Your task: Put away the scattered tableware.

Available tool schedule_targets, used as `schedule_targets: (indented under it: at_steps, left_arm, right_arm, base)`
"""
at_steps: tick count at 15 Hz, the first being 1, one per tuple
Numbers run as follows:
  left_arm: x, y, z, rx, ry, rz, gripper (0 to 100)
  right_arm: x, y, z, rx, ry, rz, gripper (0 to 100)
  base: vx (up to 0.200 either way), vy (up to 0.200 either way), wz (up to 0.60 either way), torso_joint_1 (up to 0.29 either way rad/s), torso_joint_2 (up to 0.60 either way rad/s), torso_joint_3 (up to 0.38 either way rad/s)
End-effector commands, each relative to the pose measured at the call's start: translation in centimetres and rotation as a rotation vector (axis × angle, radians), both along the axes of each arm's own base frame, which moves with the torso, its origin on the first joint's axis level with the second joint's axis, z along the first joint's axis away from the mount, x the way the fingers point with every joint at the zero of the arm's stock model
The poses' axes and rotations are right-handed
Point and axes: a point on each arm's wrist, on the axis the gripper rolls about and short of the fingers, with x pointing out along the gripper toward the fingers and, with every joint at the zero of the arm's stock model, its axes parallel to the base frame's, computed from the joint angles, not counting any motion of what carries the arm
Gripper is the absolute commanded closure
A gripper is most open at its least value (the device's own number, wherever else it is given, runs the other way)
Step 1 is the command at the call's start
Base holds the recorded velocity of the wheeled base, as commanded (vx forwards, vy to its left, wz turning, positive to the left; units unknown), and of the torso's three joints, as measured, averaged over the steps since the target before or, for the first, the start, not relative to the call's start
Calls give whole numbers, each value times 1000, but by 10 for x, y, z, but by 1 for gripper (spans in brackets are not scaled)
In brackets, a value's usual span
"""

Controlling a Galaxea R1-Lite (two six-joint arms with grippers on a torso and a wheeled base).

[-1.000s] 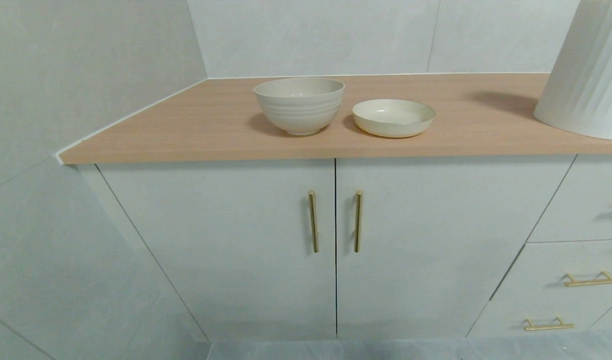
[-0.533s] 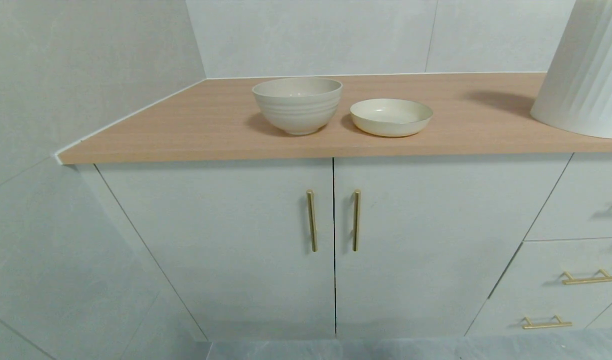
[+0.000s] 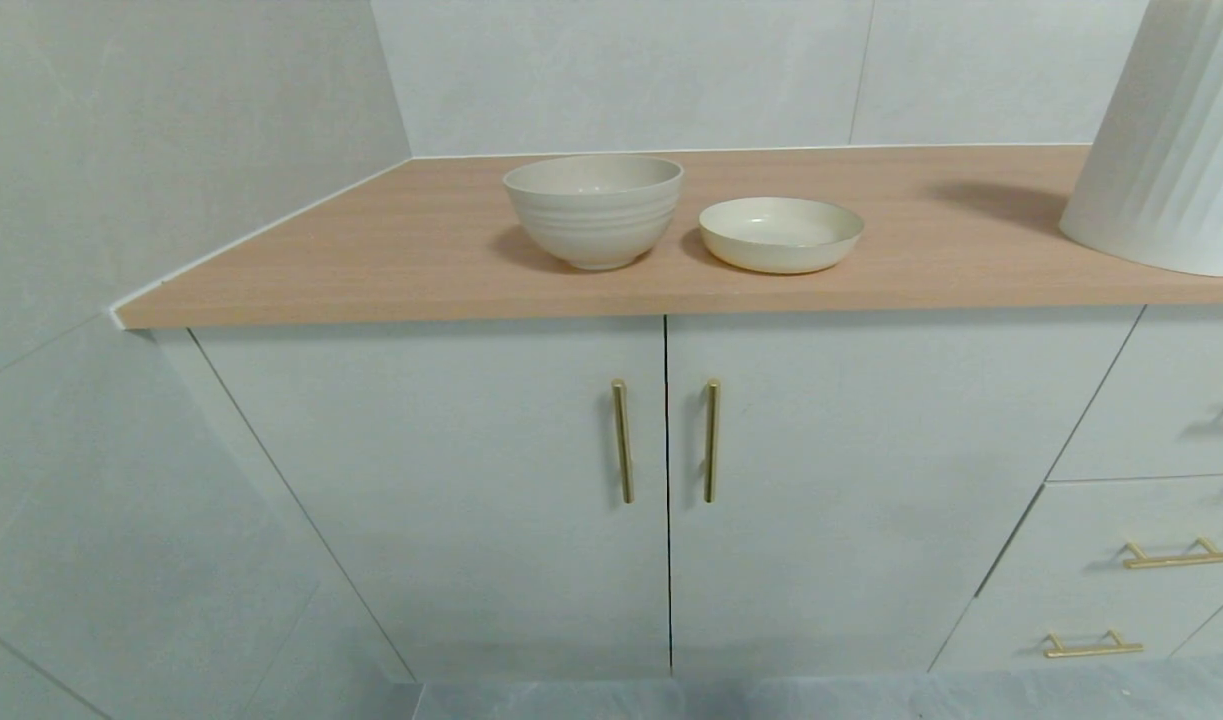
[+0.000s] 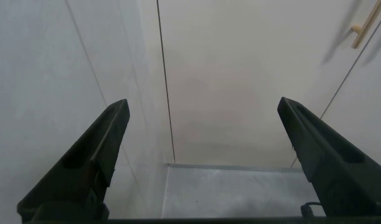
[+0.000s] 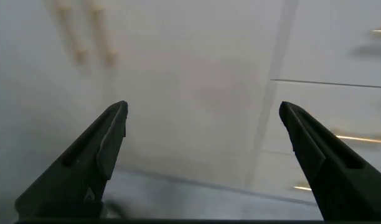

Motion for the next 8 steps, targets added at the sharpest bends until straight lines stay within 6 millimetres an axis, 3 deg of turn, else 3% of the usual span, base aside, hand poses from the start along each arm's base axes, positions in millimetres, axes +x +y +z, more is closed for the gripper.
schedule_targets:
  at_steps: [1,5,8]
  left_arm:
    - [0,0,0,-1,0,1,0]
    - [0,0,0,-1,0,1,0]
    - [0,0,0,-1,2,1,0]
  right_arm:
    - [29,4,18,19,227,187,0]
    - [61,13,14,-86,444,444,0]
    - [96,35,26,-112,557,586,0]
  base:
    - [0,0,0,0,0,0]
    - [0,0,0,0,0,0]
    - [0,0,0,0,0,0]
